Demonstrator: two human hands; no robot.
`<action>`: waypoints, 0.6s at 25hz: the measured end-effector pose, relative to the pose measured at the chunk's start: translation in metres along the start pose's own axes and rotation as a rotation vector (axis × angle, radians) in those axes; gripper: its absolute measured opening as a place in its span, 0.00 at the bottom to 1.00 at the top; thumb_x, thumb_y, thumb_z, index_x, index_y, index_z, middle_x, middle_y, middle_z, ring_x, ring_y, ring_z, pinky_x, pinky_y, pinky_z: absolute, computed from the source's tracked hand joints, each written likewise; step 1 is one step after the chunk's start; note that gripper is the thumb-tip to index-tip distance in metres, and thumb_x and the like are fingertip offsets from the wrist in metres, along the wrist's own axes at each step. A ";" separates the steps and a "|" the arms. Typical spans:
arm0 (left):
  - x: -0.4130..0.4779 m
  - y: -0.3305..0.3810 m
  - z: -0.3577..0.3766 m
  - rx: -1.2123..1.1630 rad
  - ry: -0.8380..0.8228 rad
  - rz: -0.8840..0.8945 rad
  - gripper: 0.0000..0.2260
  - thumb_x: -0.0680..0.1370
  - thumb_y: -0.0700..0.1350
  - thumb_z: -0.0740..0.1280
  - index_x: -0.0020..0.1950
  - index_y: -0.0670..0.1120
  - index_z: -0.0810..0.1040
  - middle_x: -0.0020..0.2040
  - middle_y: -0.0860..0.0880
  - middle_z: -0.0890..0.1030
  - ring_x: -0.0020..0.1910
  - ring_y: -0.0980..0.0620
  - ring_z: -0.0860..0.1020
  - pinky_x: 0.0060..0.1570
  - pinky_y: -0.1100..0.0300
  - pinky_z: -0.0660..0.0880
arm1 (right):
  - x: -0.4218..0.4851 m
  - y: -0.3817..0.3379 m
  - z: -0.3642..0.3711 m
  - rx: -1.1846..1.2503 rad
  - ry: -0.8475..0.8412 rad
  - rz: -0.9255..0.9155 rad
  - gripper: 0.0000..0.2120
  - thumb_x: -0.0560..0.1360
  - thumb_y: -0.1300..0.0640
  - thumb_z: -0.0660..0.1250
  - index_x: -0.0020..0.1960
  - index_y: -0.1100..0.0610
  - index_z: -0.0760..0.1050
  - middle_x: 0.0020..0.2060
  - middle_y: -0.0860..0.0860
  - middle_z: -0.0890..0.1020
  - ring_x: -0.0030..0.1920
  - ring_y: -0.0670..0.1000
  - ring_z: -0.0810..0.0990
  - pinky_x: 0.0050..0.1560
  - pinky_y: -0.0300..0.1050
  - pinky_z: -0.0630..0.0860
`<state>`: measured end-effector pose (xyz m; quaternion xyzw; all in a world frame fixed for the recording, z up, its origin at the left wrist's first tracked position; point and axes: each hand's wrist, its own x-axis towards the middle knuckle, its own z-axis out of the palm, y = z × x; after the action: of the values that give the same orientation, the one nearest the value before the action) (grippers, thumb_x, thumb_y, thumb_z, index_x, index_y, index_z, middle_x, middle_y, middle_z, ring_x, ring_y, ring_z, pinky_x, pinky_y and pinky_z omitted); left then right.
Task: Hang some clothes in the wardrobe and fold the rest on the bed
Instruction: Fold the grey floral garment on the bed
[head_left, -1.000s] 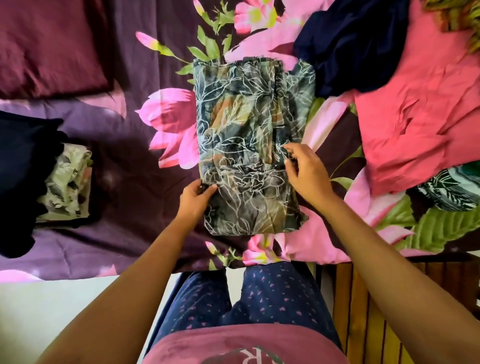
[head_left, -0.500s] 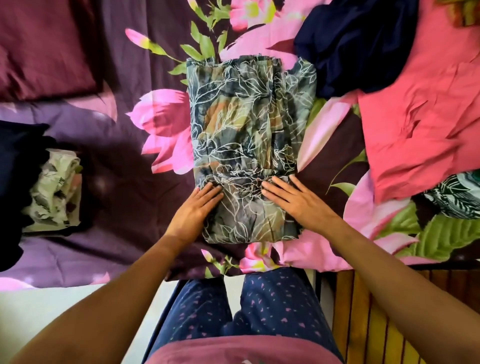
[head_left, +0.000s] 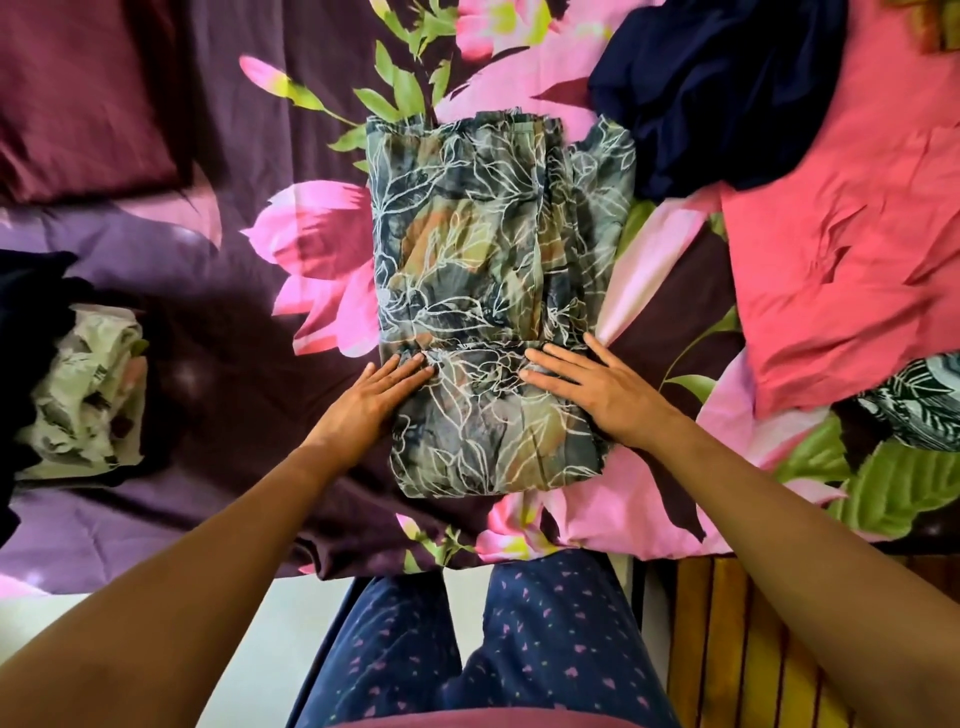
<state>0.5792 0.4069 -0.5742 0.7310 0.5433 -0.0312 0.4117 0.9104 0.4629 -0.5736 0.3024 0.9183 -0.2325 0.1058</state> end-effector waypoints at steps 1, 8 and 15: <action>0.000 0.003 -0.004 -0.063 0.028 -0.017 0.35 0.70 0.24 0.63 0.73 0.45 0.61 0.73 0.50 0.59 0.73 0.48 0.53 0.71 0.53 0.49 | 0.000 0.000 0.001 0.055 0.031 0.020 0.33 0.71 0.71 0.53 0.74 0.52 0.62 0.73 0.51 0.66 0.72 0.52 0.65 0.71 0.61 0.53; -0.011 0.043 -0.017 -0.551 0.314 -0.523 0.18 0.69 0.47 0.63 0.43 0.32 0.79 0.41 0.36 0.82 0.47 0.49 0.81 0.51 0.46 0.74 | -0.001 -0.029 -0.041 0.912 0.172 0.503 0.22 0.70 0.57 0.60 0.59 0.68 0.76 0.57 0.64 0.78 0.61 0.59 0.75 0.60 0.43 0.69; -0.018 0.068 -0.002 -1.093 0.329 -0.624 0.10 0.81 0.35 0.57 0.45 0.41 0.77 0.40 0.47 0.80 0.46 0.49 0.74 0.41 0.59 0.74 | 0.003 -0.046 -0.059 0.879 0.274 0.661 0.17 0.78 0.49 0.63 0.36 0.58 0.73 0.28 0.54 0.77 0.29 0.46 0.76 0.35 0.45 0.67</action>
<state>0.6263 0.3894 -0.5251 0.2196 0.7235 0.2438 0.6074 0.8772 0.4608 -0.5062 0.6171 0.5968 -0.5061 -0.0833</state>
